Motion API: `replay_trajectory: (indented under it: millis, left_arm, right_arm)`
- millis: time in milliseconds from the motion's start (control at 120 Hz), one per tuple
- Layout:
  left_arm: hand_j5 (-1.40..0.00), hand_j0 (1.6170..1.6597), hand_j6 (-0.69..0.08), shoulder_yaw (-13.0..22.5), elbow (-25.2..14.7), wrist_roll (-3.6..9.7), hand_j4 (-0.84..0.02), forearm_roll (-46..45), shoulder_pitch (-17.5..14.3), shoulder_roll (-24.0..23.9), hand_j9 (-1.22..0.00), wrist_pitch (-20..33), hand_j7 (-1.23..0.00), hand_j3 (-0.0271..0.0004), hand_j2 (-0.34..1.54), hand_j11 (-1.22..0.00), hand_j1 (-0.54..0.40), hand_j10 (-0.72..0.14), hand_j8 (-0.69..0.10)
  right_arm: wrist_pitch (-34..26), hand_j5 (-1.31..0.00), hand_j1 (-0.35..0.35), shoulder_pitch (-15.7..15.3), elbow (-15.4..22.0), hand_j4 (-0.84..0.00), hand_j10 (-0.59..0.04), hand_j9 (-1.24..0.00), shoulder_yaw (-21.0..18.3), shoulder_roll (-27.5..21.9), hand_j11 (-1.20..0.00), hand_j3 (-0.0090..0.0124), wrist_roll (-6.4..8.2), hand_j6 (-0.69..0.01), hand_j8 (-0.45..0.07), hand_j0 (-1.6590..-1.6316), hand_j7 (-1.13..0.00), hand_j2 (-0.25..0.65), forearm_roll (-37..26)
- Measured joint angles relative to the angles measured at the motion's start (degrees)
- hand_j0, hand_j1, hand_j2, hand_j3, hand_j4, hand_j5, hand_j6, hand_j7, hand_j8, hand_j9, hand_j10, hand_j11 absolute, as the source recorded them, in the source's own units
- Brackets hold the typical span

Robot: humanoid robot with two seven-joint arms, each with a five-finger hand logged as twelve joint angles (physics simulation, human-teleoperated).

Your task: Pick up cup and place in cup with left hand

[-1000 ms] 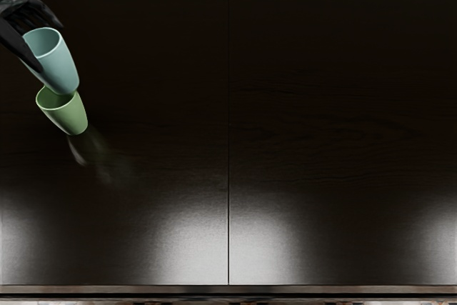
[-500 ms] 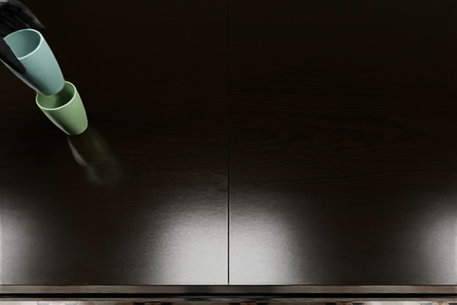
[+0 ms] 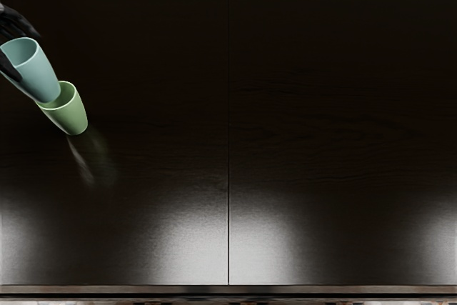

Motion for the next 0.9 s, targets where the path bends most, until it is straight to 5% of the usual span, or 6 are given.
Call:
replay_trajectory:
  millis: [900]
  left_arm:
    - [-0.56,1.6575,-0.401,-1.1,-1.4,-0.07,-0.428,0.1,-0.1,0.0,-0.56,0.4,-0.56,0.0,0.18,-0.56,-0.104,-0.428,-0.385]
  right_arm:
    - [0.0,0.0,-0.349,0.0,0.0,0.0,0.0,0.0,0.0,0.0,0.0,0.0,0.0,-0.001,0.0,-1.6581,0.0,0.0,0.0]
